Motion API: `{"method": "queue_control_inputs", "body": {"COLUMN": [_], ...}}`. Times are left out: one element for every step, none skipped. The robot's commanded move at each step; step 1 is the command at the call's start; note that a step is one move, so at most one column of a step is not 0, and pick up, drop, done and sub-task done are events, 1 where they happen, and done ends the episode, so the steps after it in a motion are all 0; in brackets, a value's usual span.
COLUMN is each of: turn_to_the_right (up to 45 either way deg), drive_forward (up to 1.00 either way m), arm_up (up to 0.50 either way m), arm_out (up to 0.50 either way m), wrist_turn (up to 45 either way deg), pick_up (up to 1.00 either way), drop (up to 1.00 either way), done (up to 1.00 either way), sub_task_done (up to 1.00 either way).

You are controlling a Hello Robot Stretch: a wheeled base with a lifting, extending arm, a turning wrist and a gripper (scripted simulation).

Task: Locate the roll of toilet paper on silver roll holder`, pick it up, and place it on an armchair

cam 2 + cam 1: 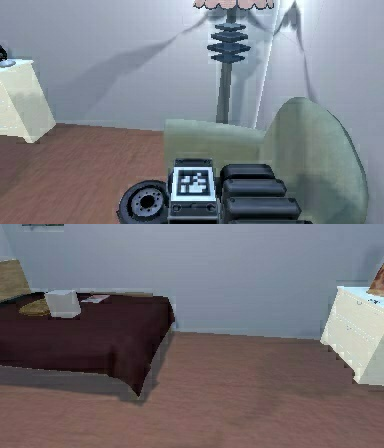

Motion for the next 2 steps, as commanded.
{"method": "queue_control_inputs", "body": {"turn_to_the_right": [0.0,0.0], "drive_forward": [0.0,0.0], "arm_up": [0.0,0.0], "arm_out": [0.26,0.0], "wrist_turn": [0.0,45.0], "pick_up": [0.0,0.0], "drop": [0.0,0.0], "done": [0.0,0.0], "sub_task_done": [0.0,0.0]}}
